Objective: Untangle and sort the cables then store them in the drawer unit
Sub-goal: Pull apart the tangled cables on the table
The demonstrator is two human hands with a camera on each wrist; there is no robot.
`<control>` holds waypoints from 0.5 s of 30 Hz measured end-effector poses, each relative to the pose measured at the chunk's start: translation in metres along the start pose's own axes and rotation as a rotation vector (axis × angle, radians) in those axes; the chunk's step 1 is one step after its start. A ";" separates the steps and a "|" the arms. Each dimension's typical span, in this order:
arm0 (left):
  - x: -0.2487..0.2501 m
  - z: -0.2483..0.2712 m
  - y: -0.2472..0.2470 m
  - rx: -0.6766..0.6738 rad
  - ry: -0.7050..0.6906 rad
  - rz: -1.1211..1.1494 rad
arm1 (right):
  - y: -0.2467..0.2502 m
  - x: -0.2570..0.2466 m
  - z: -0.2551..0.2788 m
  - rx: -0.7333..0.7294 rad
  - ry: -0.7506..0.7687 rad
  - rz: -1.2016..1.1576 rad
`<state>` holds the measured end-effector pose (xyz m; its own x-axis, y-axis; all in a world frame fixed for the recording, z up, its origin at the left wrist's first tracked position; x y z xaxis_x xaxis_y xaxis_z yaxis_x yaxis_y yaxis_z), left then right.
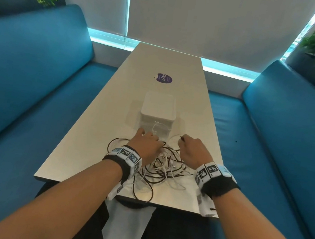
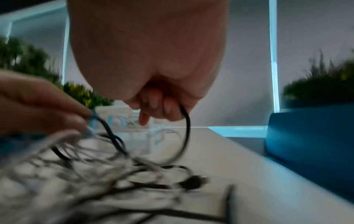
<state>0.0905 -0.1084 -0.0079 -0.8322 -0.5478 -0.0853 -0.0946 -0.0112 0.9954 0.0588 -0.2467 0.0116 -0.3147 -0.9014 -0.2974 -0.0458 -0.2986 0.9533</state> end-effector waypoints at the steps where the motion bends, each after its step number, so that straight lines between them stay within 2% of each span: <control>1: 0.004 0.000 -0.002 0.007 0.003 -0.025 | -0.006 -0.013 0.003 -0.034 0.056 -0.043; 3: 0.006 0.002 -0.007 0.012 0.025 -0.058 | -0.025 -0.034 0.008 -0.107 0.136 -0.029; 6: 0.003 0.006 -0.010 0.021 0.077 -0.057 | -0.043 -0.039 0.008 -0.135 0.125 -0.002; 10: 0.000 0.010 -0.006 0.062 0.095 -0.039 | -0.037 -0.034 0.005 -0.067 0.133 0.024; 13: -0.001 0.010 -0.003 0.052 0.059 -0.042 | -0.022 -0.032 0.003 0.019 0.161 0.162; 15: -0.011 0.013 -0.004 0.036 0.088 -0.004 | -0.009 -0.027 0.001 0.075 0.166 0.243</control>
<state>0.0931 -0.0911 -0.0114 -0.7809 -0.6190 -0.0837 -0.1189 0.0157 0.9928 0.0664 -0.2189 0.0112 -0.1660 -0.9844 -0.0586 -0.0597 -0.0492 0.9970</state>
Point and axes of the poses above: each hand's wrist, its own z-axis away from the middle knuckle, its own y-axis out of the back of the hand, x = y × z, the point moved 8 cm from there along -z, towards the middle knuckle, and after that the axes turned 11 degrees about -y, right-handed, at the moved point
